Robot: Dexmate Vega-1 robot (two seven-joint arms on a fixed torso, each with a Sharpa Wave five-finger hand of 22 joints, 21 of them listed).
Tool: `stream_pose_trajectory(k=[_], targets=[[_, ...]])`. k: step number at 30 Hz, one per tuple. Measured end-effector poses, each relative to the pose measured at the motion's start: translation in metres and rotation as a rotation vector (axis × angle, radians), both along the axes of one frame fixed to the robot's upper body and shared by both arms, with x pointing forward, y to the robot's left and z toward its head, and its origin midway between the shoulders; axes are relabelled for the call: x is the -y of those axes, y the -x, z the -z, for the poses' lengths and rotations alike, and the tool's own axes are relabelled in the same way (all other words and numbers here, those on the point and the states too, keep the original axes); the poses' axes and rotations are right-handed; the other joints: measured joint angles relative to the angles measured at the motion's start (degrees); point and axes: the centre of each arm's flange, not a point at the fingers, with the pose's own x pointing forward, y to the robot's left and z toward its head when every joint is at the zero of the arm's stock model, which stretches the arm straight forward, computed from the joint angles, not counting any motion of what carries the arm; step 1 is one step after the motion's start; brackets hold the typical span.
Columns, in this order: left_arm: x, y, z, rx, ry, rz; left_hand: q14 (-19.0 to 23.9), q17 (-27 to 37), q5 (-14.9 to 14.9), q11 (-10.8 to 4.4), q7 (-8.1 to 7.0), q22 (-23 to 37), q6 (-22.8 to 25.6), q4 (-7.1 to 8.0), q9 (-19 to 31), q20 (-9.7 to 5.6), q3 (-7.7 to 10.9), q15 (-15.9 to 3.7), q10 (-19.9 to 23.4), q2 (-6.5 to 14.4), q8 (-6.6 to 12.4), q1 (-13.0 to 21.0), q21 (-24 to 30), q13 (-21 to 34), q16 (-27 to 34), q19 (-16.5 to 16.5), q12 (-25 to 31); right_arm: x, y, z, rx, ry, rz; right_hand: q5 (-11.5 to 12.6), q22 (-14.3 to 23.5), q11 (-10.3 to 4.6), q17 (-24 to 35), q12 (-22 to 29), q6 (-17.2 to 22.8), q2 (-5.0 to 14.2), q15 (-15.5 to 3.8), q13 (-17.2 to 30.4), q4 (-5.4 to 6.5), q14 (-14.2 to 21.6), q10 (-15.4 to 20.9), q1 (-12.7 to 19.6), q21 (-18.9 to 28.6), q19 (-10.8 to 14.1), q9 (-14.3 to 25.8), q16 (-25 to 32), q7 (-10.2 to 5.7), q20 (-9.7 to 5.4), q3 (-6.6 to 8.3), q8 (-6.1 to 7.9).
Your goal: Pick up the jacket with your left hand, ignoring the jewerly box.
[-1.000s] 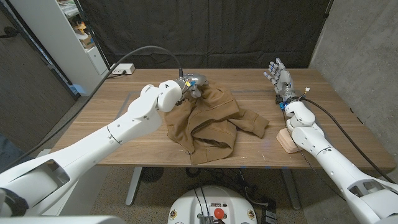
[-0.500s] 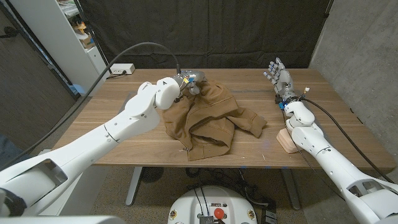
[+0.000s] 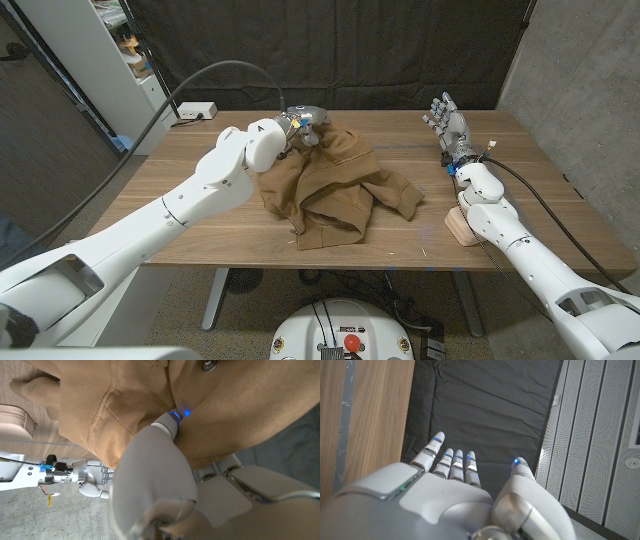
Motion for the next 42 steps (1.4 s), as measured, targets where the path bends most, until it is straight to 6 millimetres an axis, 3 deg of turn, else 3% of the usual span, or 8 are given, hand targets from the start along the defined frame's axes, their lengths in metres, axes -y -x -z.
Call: stream_pose_trajectory(k=[42], targets=[[-0.007,0.03,-0.033,0.103,0.013,0.004,0.74,0.06,0.37,-0.09,-0.09,-1.38,0.9,0.0,0.81,-0.3,0.0,0.32,0.91,0.19,-0.03,-0.19,3.88,0.01,0.01,-1.14,-0.32,-0.004,0.005,-0.005,0.015,-0.002,0.002,0.0,0.0,0.0,0.03,0.0,0.0,0.0,0.0,0.0,-0.27,0.0,0.0,0.0,0.0,0.0,0.0,0.0,0.0,0.0,-0.05,0.0]])
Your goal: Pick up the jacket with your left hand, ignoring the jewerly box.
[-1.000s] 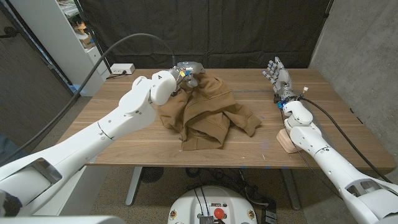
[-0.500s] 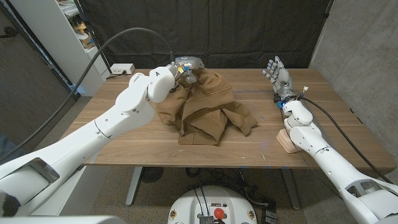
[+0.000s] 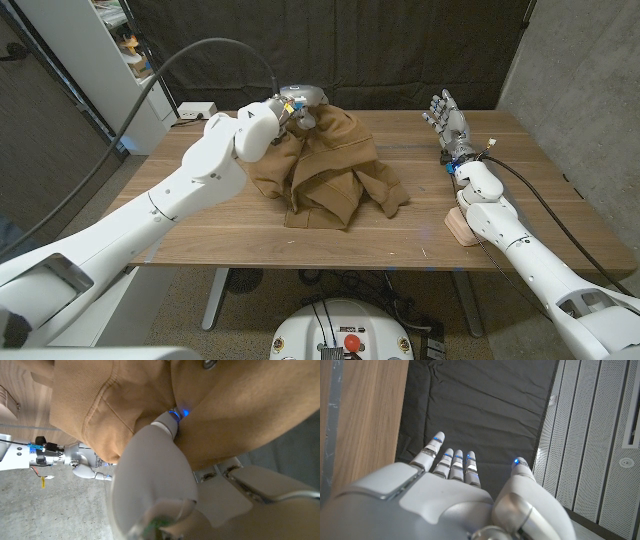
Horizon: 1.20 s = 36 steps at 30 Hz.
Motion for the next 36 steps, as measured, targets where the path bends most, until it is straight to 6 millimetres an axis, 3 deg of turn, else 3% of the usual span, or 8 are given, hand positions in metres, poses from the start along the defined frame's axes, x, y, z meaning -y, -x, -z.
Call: stream_pose_trajectory(k=[26,36], targets=[[-0.006,0.013,-0.02,0.044,0.01,-0.001,0.21,0.01,0.21,0.41,-0.11,-0.51,0.51,0.0,0.24,-0.02,0.0,0.2,0.82,-0.05,0.07,-0.15,1.72,0.01,-0.45,-0.59,-0.49,-0.005,-0.002,-0.001,0.0,-0.003,-0.001,0.0,0.0,0.0,-0.01,0.0,0.0,0.0,0.0,0.0,-0.12,0.0,0.0,0.0,0.0,0.0,0.0,0.0,0.0,0.0,0.13,0.0],[-0.007,0.022,-0.028,0.066,0.019,0.005,0.91,0.02,0.66,-0.11,-0.2,-0.7,1.03,-0.03,0.6,-0.24,0.03,0.09,1.34,-0.53,0.09,-0.62,2.57,0.01,-0.79,-0.83,-0.66,-0.006,-0.002,-0.001,0.0,-0.003,-0.001,0.0,0.0,0.0,-0.01,0.0,0.0,0.3,0.0,0.0,-0.12,0.0,0.0,-0.3,0.0,0.0,0.0,0.0,0.0,0.0,0.12,0.0]])
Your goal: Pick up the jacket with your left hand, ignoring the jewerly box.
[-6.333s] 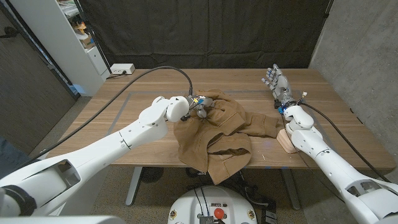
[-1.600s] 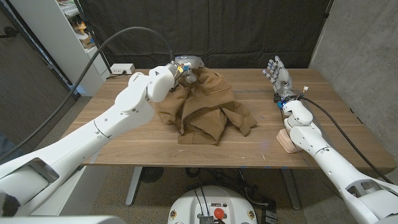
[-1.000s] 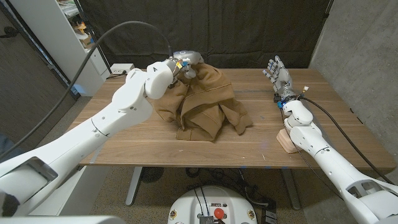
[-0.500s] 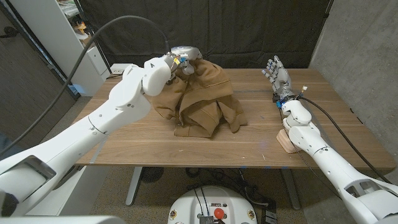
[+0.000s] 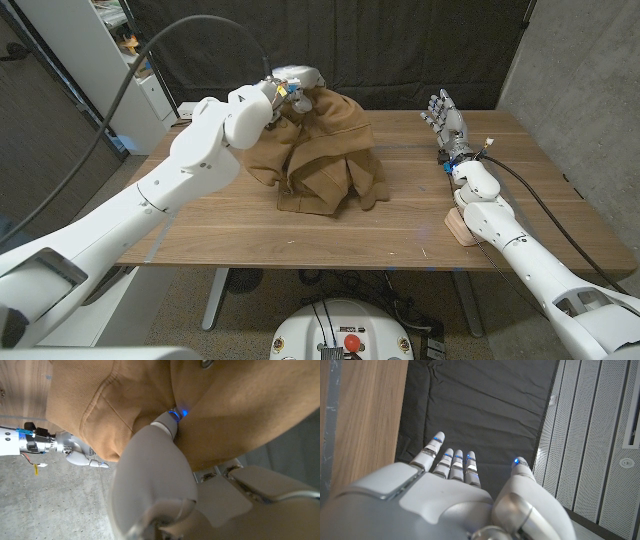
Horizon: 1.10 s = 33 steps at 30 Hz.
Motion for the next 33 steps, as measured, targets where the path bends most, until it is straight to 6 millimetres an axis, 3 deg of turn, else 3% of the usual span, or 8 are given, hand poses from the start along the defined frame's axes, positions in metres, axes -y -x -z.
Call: stream_pose_trajectory(k=[5,33], targets=[[0.001,0.004,-0.003,0.01,0.002,0.005,0.02,0.0,0.08,-0.02,0.0,0.0,0.0,-0.38,0.0,0.2,0.69,-0.02,0.02,-0.1,0.0,-0.1,0.1,0.0,-0.1,-0.2,-0.01,-0.001,0.001,0.001,-0.001,0.0,-0.001,0.0,0.0,0.0,0.0,0.0,0.0,0.0,0.0,0.0,0.0,0.0,0.0,0.0,0.0,0.0,0.0,0.0,0.0,0.0,0.0,0.0],[0.002,0.026,-0.023,0.059,0.004,0.012,0.37,0.4,-0.01,-0.31,-0.19,-0.08,0.62,-0.38,0.48,-0.07,0.69,0.16,1.14,-0.3,-0.08,-0.13,1.77,1.64,-0.28,-0.9,-0.96,0.004,0.009,0.005,0.0,0.004,0.009,0.0,0.0,0.0,-0.01,0.0,0.0,0.0,0.0,0.0,-0.17,0.0,0.0,0.0,0.0,0.0,0.0,0.0,0.0,0.0,-0.17,0.0]])
